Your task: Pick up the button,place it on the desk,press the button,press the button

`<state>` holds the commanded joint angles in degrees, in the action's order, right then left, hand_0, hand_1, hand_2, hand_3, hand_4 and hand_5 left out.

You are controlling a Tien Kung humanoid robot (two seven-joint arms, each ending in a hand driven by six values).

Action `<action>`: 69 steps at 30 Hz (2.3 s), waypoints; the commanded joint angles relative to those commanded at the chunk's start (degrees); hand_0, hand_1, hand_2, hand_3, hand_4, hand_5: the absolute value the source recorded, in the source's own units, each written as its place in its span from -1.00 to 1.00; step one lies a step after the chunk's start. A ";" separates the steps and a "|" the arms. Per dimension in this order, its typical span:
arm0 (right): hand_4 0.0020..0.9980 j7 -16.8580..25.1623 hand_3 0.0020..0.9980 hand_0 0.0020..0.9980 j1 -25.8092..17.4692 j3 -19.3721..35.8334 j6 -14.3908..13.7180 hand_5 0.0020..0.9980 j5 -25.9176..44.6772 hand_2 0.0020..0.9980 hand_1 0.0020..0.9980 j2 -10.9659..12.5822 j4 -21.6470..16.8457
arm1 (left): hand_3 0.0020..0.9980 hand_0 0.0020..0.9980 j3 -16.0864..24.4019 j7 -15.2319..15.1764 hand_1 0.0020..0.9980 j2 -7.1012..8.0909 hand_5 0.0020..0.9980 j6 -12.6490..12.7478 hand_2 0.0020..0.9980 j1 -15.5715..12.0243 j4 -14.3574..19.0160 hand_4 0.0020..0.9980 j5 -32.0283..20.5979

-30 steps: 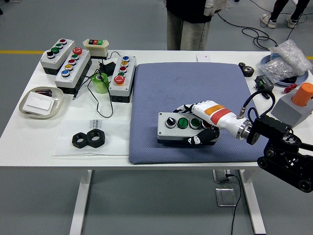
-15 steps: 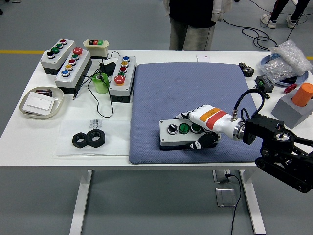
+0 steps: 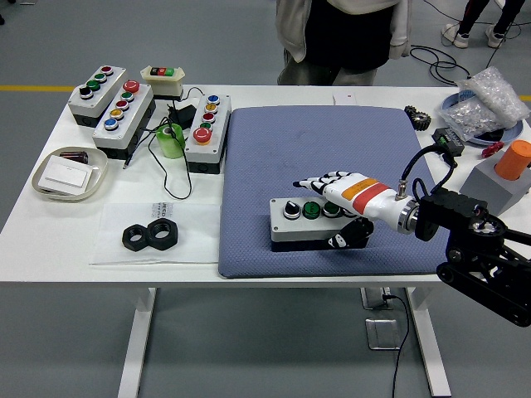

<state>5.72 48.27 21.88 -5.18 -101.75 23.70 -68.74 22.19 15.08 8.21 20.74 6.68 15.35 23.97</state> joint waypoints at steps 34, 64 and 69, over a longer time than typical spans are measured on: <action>0.22 -11.60 0.27 -0.59 -14.08 11.41 -4.75 -1.00 3.25 -0.85 -1.00 13.39 -21.09 | 0.53 0.48 0.85 0.19 0.55 0.06 1.00 -0.40 0.70 -0.76 -0.24 0.06 1.34; 0.02 -13.67 0.41 -0.79 -12.96 10.33 -3.06 -1.00 2.15 -0.89 -1.00 11.80 -18.45 | 0.52 0.48 0.32 -0.03 0.55 0.20 1.00 -0.39 0.70 -0.27 -0.14 0.06 0.75; 0.01 -13.91 0.41 -0.78 -12.72 10.06 -2.42 -1.00 2.02 -0.89 -1.00 11.42 -18.17 | 0.53 0.48 0.38 0.05 0.55 0.20 1.00 -0.37 0.70 -0.24 -0.14 0.06 0.89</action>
<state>-8.19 35.55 31.94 -7.61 -99.74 35.13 -86.91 22.57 15.12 8.41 20.37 6.44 15.21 24.85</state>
